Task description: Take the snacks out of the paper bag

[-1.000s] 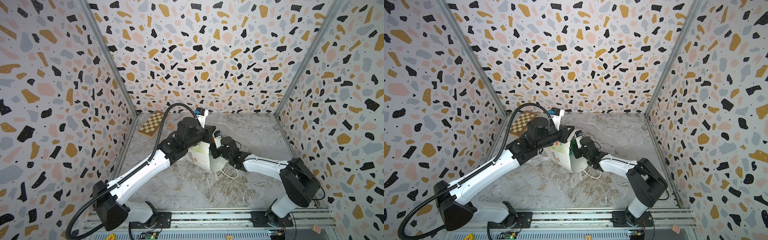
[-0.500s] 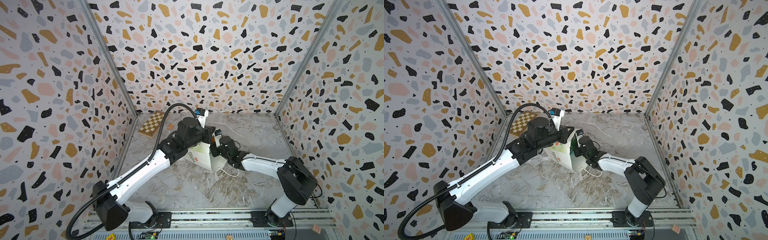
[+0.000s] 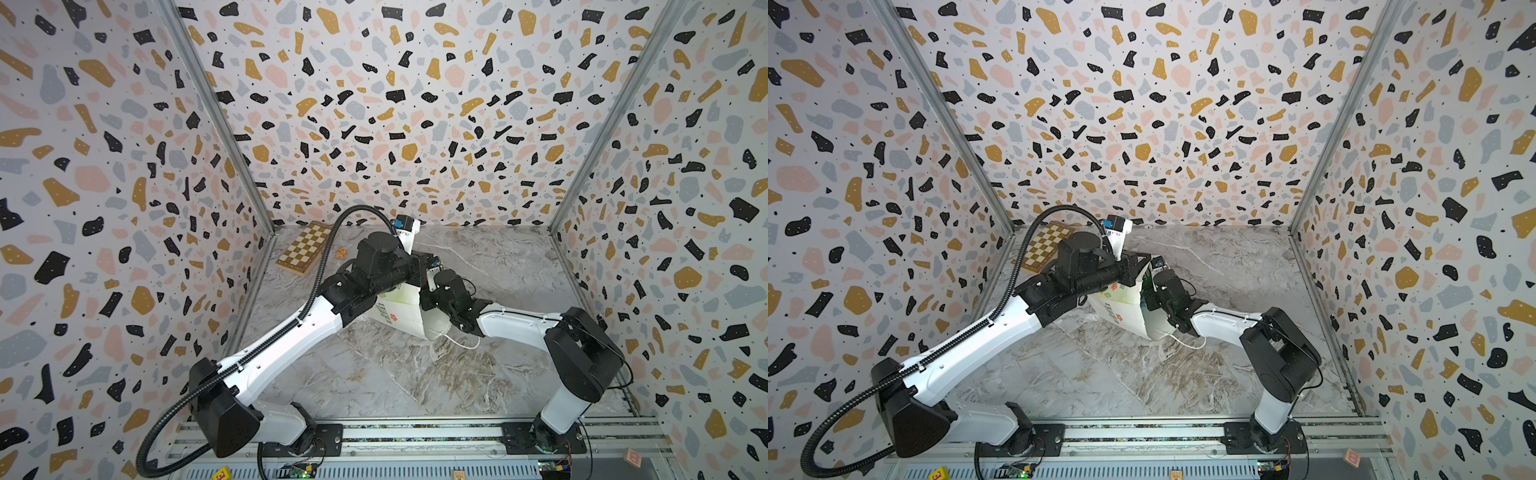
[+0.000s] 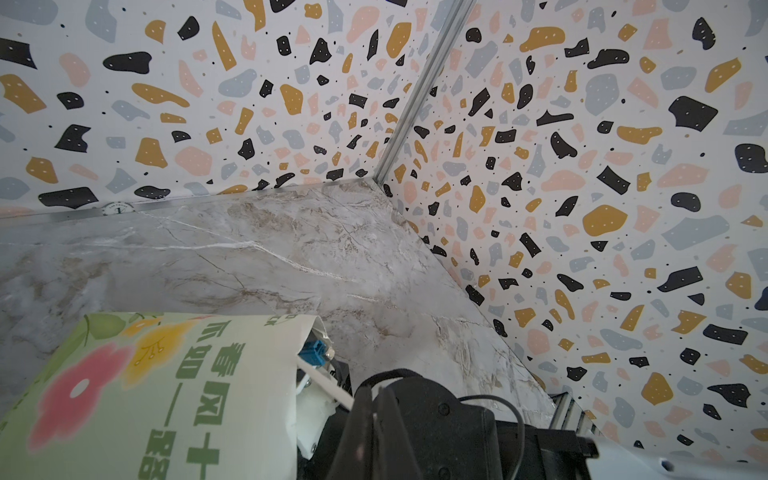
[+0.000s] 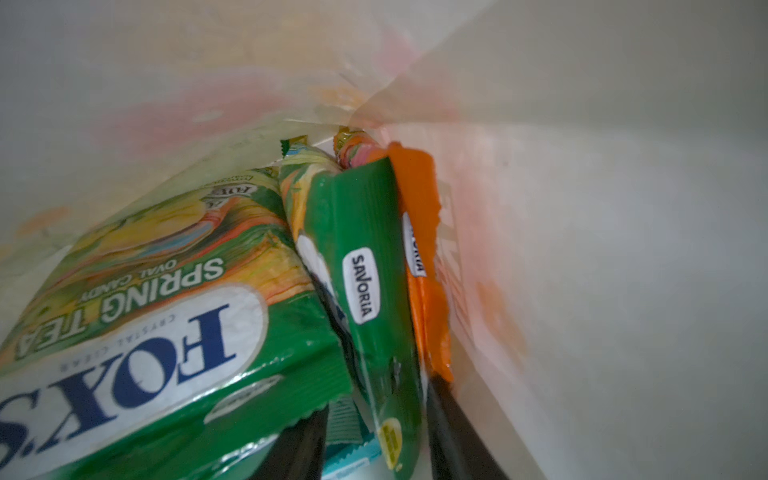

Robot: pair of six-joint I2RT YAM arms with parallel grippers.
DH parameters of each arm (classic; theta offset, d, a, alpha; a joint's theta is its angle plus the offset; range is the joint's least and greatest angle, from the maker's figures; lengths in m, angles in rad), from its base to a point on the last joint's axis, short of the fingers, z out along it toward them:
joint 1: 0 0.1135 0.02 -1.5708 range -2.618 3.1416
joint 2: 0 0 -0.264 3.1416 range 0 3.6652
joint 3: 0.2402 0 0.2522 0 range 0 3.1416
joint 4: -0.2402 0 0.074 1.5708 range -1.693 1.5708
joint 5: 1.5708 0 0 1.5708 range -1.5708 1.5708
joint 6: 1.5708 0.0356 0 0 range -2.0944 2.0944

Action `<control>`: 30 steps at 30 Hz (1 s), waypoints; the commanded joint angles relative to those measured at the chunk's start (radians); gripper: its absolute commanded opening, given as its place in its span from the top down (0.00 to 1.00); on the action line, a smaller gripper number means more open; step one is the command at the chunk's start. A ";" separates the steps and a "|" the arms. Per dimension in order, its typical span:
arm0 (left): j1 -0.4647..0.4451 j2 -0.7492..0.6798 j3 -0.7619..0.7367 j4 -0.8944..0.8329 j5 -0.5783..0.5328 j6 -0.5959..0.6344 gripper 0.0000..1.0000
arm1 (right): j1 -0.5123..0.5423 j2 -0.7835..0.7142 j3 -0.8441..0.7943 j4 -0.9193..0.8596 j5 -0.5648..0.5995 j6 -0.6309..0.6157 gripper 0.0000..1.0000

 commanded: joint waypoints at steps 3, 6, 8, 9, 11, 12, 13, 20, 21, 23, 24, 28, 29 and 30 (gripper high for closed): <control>-0.007 -0.029 0.069 0.089 0.088 0.018 1.00 | -0.017 0.011 0.043 -0.004 0.027 0.022 0.53; -0.008 -0.024 0.073 0.089 0.110 0.021 1.00 | -0.030 0.038 0.062 0.009 -0.022 0.015 0.52; -0.008 -0.019 0.077 0.087 0.120 0.022 1.00 | -0.034 0.053 0.073 0.026 -0.054 -0.001 0.51; -0.008 -0.017 0.079 0.084 0.125 0.024 1.00 | -0.036 0.060 0.079 0.029 -0.065 -0.005 0.51; -0.007 -0.014 0.082 0.084 0.136 0.027 1.00 | -0.039 0.070 0.090 0.039 -0.096 -0.020 0.51; -0.008 -0.013 0.086 0.083 0.140 0.027 1.00 | -0.042 0.075 0.096 0.042 -0.117 -0.026 0.53; -0.007 -0.012 0.087 0.078 0.143 0.030 1.00 | -0.044 0.078 0.100 0.045 -0.132 -0.031 0.56; -0.006 -0.025 0.092 0.047 0.112 0.057 1.00 | -0.056 0.069 0.083 0.056 -0.224 -0.077 0.96; -0.007 -0.026 0.091 0.037 0.097 0.064 1.00 | -0.057 0.059 0.078 0.048 -0.220 -0.082 1.00; -0.006 -0.030 0.093 0.015 0.067 0.081 1.00 | -0.057 0.033 0.056 0.039 -0.200 -0.083 1.00; -0.006 -0.034 0.096 0.001 0.049 0.091 1.00 | -0.057 0.011 0.036 0.042 -0.192 -0.084 1.00; -0.007 -0.049 0.092 -0.045 -0.033 0.132 1.00 | -0.059 -0.075 -0.032 0.040 -0.185 -0.089 1.00; -0.007 -0.053 0.090 -0.052 -0.049 0.139 1.00 | -0.059 -0.094 -0.047 0.035 -0.183 -0.090 1.00; -0.007 -0.056 0.087 -0.056 -0.056 0.146 1.00 | -0.060 -0.113 -0.059 0.028 -0.183 -0.092 1.00</control>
